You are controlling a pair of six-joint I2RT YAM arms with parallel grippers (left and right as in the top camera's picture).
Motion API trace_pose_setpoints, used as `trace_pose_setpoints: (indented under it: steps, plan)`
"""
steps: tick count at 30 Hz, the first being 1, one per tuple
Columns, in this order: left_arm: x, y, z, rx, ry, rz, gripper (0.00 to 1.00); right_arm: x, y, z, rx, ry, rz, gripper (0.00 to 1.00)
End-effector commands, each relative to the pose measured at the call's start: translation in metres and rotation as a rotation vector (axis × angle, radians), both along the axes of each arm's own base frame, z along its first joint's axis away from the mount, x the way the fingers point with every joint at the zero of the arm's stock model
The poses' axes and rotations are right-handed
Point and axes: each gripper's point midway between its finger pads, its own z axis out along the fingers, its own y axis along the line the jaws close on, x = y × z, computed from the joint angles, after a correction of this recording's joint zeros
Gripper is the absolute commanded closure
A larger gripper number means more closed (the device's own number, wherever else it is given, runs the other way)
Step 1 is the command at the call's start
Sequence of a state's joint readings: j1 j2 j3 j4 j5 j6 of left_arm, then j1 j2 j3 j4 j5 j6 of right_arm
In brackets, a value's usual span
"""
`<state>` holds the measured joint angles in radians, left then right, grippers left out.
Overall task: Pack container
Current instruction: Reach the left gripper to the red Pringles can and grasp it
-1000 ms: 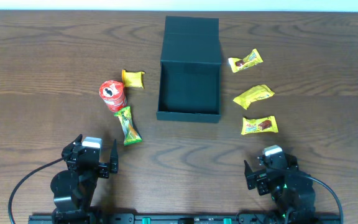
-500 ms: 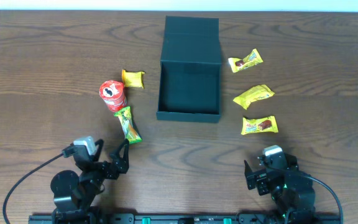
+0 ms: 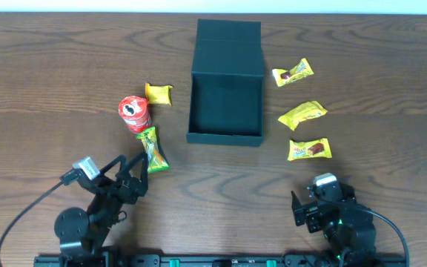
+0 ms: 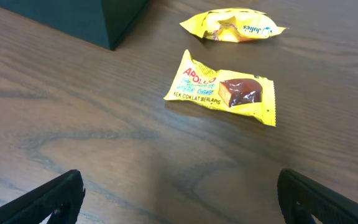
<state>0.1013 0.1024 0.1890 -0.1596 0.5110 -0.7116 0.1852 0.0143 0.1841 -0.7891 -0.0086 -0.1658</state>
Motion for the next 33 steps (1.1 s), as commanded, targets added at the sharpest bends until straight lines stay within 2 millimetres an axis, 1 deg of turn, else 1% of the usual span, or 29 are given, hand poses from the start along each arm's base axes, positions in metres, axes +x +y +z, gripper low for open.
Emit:
trace_pose_setpoints:
  steps: [1,3,6,9,12,13,15,19,22,24,26,28,33]
  plan:
    - [0.008,0.018,0.041,0.174,-0.032,0.081,0.04,0.000,-0.002,-0.002,-0.009,-0.001,-0.008,0.01]
    - [0.017,0.027,0.051,0.275,0.029,0.099,0.04,0.000,-0.002,-0.002,-0.009,-0.001,-0.008,0.01]
    - [0.034,0.038,0.057,0.403,0.148,0.100,0.04,0.000,-0.002,-0.002,-0.009,-0.001,-0.008,0.01]
    - [0.060,0.047,0.055,0.538,0.289,0.044,0.04,0.000,-0.002,-0.002,-0.009,-0.001,-0.008,0.01]
    - [0.085,0.054,0.046,0.623,0.419,-0.010,0.04,0.000,-0.002,-0.002,-0.009,-0.001,-0.008,0.01]
    - [0.100,0.059,0.037,0.677,0.502,-0.029,0.04,0.000,-0.002,-0.002,-0.009,-0.001,-0.008,0.01]
    - [0.117,0.061,0.024,0.739,0.579,-0.065,0.04,0.000,-0.002,-0.002,-0.009,-0.001,-0.008,0.01]
    - [0.151,0.053,-0.009,0.856,0.712,-0.167,0.04,0.000,-0.002,-0.002,-0.009,-0.002,-0.008,0.01]
    - [0.170,0.041,-0.037,0.892,0.773,-0.226,0.05,0.000,-0.002,-0.002,-0.009,-0.001,-0.008,0.01]
    - [0.174,0.038,-0.057,0.900,0.814,-0.259,0.05,0.000,-0.002,-0.002,-0.009,-0.001,-0.008,0.01]
    - [0.173,0.037,-0.076,0.900,0.864,-0.285,0.05,0.000,-0.002,-0.002,-0.009,-0.001,-0.008,0.01]
    - [0.172,0.037,-0.090,0.898,0.903,-0.304,0.05,0.000,-0.002,-0.002,-0.009,-0.001,-0.008,0.01]
    - [0.171,0.037,-0.108,0.897,0.946,-0.327,0.05,0.000,-0.002,-0.002,-0.009,-0.001,-0.008,0.01]
